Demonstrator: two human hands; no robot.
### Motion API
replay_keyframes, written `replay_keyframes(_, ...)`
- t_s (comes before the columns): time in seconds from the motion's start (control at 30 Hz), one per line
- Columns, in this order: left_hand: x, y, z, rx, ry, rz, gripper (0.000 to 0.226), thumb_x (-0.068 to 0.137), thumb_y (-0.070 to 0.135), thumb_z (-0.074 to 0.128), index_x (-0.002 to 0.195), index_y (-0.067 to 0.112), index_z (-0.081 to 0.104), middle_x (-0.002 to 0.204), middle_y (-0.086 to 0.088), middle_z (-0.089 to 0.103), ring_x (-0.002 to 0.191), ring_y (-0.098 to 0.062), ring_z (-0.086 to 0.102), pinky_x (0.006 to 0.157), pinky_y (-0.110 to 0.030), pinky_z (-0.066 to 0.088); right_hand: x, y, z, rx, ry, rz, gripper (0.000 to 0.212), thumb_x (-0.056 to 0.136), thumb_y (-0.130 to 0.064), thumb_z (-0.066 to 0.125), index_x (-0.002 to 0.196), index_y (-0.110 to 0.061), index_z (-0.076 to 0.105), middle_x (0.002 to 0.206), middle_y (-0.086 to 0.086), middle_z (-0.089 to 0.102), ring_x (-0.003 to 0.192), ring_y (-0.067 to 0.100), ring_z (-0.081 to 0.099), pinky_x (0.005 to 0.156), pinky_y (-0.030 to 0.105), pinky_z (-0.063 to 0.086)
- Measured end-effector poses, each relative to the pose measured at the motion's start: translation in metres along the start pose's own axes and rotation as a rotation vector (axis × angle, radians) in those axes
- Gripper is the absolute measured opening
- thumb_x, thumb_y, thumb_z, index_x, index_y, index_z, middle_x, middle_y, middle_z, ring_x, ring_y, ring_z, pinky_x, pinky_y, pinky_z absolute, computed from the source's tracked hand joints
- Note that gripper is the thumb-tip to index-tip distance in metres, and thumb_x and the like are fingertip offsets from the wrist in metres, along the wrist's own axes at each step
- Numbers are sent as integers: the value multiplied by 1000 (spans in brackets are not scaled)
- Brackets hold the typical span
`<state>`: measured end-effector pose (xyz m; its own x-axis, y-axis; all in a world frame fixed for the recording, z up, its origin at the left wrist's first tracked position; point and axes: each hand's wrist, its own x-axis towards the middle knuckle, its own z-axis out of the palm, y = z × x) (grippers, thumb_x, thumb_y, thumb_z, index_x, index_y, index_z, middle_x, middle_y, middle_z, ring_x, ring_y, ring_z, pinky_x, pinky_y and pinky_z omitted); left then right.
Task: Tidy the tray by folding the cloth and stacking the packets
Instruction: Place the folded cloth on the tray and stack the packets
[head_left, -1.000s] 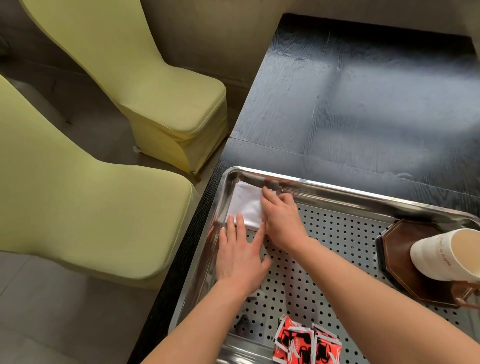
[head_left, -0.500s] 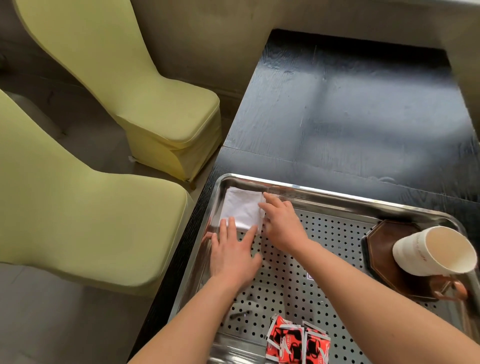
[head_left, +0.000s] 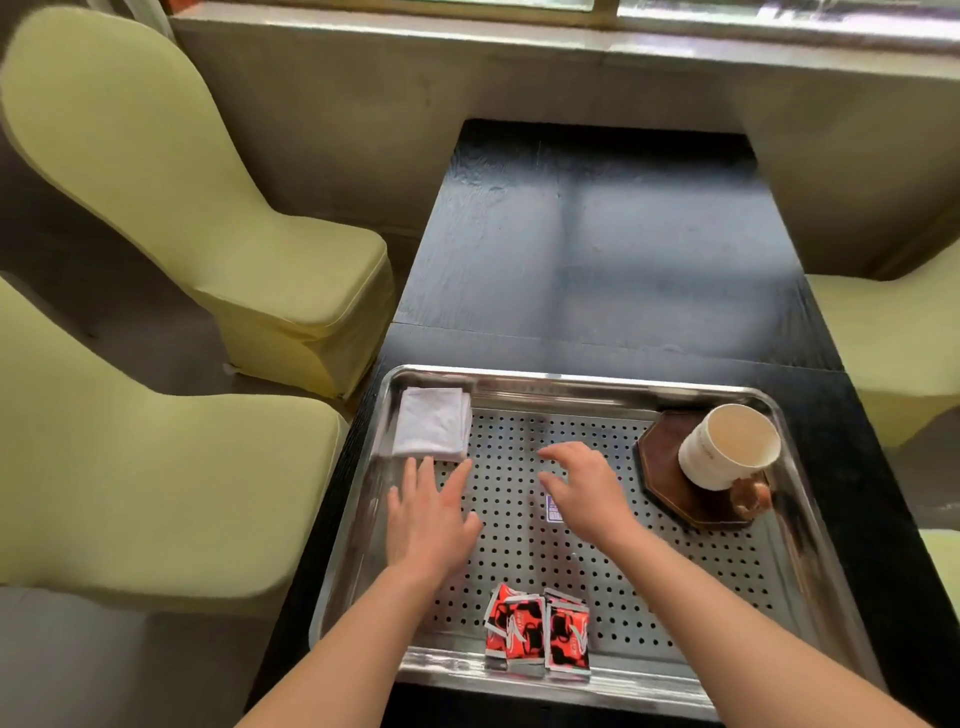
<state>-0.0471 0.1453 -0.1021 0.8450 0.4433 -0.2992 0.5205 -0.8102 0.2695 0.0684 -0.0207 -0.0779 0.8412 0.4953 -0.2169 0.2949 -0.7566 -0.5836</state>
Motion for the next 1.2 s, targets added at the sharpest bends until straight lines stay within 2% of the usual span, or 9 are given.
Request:
replay_keyframes(0.27,-55,16,0,22,-32,9,72,90,43,52,152,46,15,165,-8,14,154,-28,3,123,-54,12,-80,41,-32,65,47,139,35,96,-22,61,131,-15,62,130,1,63,120,15,56,100,28,41)
replay_keyframes(0.57,-85,63,7,18,-70,109,72,91,43,50,154,41,14,165,-9,14,154,-27,3,123,-52,11,-140,86,-66,244,145,369,37,97,-23,60,134,-18,59,129,-1,63,106,12,57,96,35,49)
replay_keyframes(0.73,-89,93,13,-8,-99,149,70,92,42,51,153,40,17,163,-9,18,153,-27,8,122,-53,15,-145,107,-83,326,235,461,36,96,-23,61,132,-18,60,117,-2,65,100,13,59,73,24,45)
replay_keyframes(0.83,-87,108,18,-34,-135,169,70,92,41,50,153,39,18,162,-7,21,151,-24,14,121,-51,18,-139,115,-90,394,306,544,35,95,-26,62,129,-18,60,108,-4,65,97,18,65,83,38,56)
replay_keyframes(0.9,-84,118,21,-70,-158,182,70,91,39,50,154,38,19,161,-7,25,149,-23,20,120,-48,23,-133,119,-93,473,335,585,39,95,-27,63,132,-18,57,108,-4,63,99,21,65,89,46,57)
replay_keyframes(0.97,-80,131,26,-130,-198,194,71,90,36,52,154,36,21,158,-5,30,145,-22,29,117,-46,31,-124,123,-96,516,351,594,46,94,-27,64,138,-17,53,119,1,62,107,23,63,94,48,56)
replay_keyframes(1.07,-67,155,32,-383,-273,147,72,90,28,57,154,30,25,155,-3,36,137,-19,40,111,-40,39,-109,130,-97,467,342,582,52,95,-18,61,145,-20,47,142,5,54,116,26,61,98,49,54)
replay_keyframes(1.13,-52,172,34,-599,-316,38,71,91,24,59,154,26,28,156,-4,37,133,-22,47,108,-39,43,-98,137,-97,419,308,612,56,95,-13,57,148,-21,43,146,5,53,118,27,61,99,49,53)
replay_keyframes(1.2,-37,188,34,-775,-354,-62,71,92,19,59,155,23,27,155,-5,40,114,-18,58,94,-30,53,-89,147,-97,446,276,651,56,95,-11,56,148,-20,43,144,6,55,119,29,60,101,48,51)
